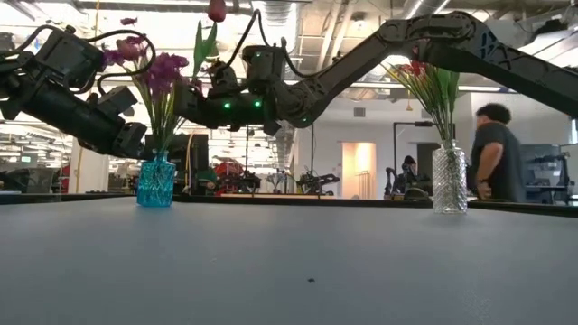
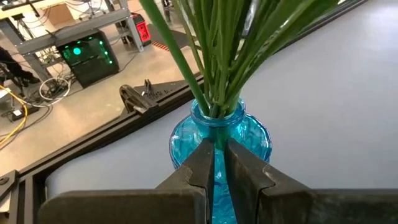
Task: Sort flowers into vase by color
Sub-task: Put the red tulip into the blue vase
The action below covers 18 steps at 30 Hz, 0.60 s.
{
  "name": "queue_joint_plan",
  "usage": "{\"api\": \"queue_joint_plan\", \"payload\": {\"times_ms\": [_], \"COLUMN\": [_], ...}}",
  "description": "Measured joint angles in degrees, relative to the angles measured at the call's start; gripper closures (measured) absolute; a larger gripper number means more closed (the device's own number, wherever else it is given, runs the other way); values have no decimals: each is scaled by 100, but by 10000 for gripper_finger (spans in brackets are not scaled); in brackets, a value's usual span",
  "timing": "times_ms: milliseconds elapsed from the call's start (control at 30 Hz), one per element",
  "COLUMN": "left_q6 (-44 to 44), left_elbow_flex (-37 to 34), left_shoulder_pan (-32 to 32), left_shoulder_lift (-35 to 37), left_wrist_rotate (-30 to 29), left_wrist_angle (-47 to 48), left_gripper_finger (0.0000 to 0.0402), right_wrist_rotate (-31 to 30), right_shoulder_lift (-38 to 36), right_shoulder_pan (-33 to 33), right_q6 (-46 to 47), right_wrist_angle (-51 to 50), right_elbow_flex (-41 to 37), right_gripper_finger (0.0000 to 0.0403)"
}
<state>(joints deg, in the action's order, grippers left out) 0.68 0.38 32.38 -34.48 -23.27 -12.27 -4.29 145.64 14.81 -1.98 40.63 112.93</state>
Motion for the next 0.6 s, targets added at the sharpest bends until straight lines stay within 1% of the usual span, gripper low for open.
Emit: {"api": "queue_joint_plan", "payload": {"times_ms": [300, 400, 500, 600], "left_q6": [-132, -197, -290, -304], "left_elbow_flex": [0, 0, 0, 0], "left_shoulder_pan": [-1, -2, -2, -2], "left_shoulder_lift": [-2, -2, -2, -2], "left_wrist_rotate": [-2, 3, 4, -2], "left_wrist_angle": [0, 0, 0, 0], "left_gripper_finger": [379, 379, 379, 379], "right_wrist_rotate": [19, 206, 294, 317], "right_shoulder_lift": [0, 1, 0, 0], "right_shoulder_pan": [7, 9, 9, 9], "right_q6": [-97, -117, -129, -150], "right_wrist_angle": [-119, -254, -357, -464], "right_elbow_flex": [6, 6, 6, 6], "right_gripper_finger": [369, 367, 355, 330]}}
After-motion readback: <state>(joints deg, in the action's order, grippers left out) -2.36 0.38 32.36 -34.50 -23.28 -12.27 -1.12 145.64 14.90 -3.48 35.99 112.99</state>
